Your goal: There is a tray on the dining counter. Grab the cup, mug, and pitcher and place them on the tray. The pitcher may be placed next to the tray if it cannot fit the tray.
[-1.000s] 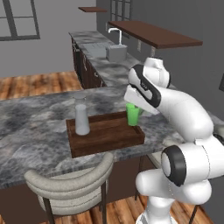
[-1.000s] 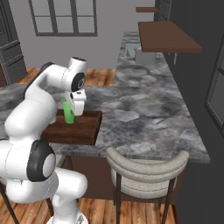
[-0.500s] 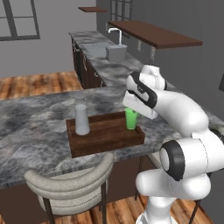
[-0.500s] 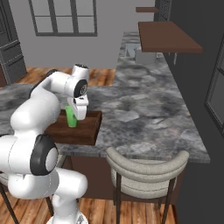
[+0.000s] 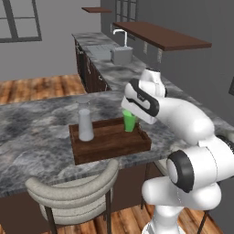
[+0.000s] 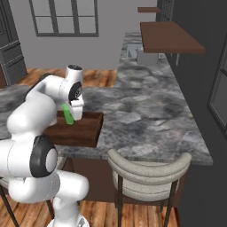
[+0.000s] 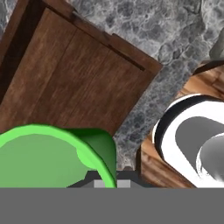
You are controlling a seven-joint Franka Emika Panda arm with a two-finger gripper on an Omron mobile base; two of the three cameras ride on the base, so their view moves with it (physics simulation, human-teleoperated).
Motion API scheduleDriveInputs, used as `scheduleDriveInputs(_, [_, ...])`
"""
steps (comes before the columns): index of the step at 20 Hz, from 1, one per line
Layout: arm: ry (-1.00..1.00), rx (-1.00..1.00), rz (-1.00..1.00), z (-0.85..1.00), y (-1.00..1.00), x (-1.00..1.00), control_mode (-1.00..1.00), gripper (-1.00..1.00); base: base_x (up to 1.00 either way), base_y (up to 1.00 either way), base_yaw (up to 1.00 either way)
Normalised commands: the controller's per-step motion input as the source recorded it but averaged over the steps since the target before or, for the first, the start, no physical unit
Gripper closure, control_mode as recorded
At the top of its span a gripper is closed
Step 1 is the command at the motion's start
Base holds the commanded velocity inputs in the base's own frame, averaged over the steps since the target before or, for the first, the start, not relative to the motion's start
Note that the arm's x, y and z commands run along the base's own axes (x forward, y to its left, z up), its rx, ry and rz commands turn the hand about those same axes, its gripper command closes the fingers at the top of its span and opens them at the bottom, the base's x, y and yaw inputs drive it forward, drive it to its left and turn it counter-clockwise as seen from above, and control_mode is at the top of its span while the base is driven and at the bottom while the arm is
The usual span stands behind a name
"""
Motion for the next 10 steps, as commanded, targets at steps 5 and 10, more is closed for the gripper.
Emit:
scheduleDriveInputs(5, [-0.08, 0.00, 0.00, -0.02, 0.35, 0.24, -1.00, 1.00, 0.00, 0.00, 0.00])
scheduleDriveInputs(10, [0.00, 0.00, 0.00, -0.18, 0.17, 0.20, -1.00, 1.00, 0.00, 0.00, 0.00])
